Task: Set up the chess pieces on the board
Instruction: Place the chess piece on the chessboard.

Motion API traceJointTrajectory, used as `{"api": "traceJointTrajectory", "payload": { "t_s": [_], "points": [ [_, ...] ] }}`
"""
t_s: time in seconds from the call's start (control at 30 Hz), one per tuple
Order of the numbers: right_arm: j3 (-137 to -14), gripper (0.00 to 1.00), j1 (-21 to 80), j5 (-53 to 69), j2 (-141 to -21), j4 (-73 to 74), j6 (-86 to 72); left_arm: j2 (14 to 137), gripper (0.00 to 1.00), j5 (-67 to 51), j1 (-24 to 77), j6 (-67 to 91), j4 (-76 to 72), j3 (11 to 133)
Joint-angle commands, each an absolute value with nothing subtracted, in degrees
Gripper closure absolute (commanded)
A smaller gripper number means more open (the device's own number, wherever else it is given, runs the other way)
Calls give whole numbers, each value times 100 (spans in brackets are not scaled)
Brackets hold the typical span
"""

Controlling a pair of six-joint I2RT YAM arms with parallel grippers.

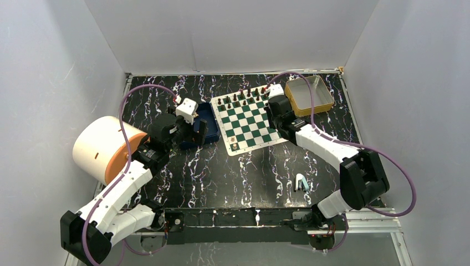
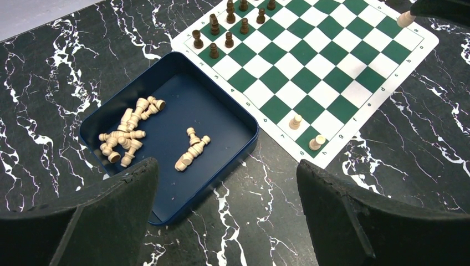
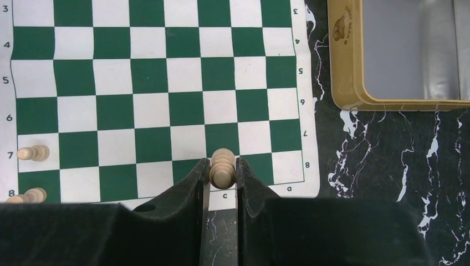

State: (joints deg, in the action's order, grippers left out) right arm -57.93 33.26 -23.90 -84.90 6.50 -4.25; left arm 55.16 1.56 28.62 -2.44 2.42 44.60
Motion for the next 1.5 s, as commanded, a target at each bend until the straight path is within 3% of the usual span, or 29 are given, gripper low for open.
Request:
{"api": "traceJointTrajectory", "payload": {
  "t_s": [0.0,0.4,0.8,1.47],
  "points": [
    [-6007,83,3223,-1954,-8508,410,-319,5335,9,248,2876,-285,211,4493],
    [-5511,84,3284,-1096,-8885,-479,-839,5345,8,260,2882,-272,211,4498],
    [-5058,85,3593,-1538,-9332,-1265,-594,5370,8,248,2887,-272,210,4490],
    [-4895,84,4172,-1704,-9468,-1176,-795,5397,8,244,2889,-285,211,4496]
  ]
}}
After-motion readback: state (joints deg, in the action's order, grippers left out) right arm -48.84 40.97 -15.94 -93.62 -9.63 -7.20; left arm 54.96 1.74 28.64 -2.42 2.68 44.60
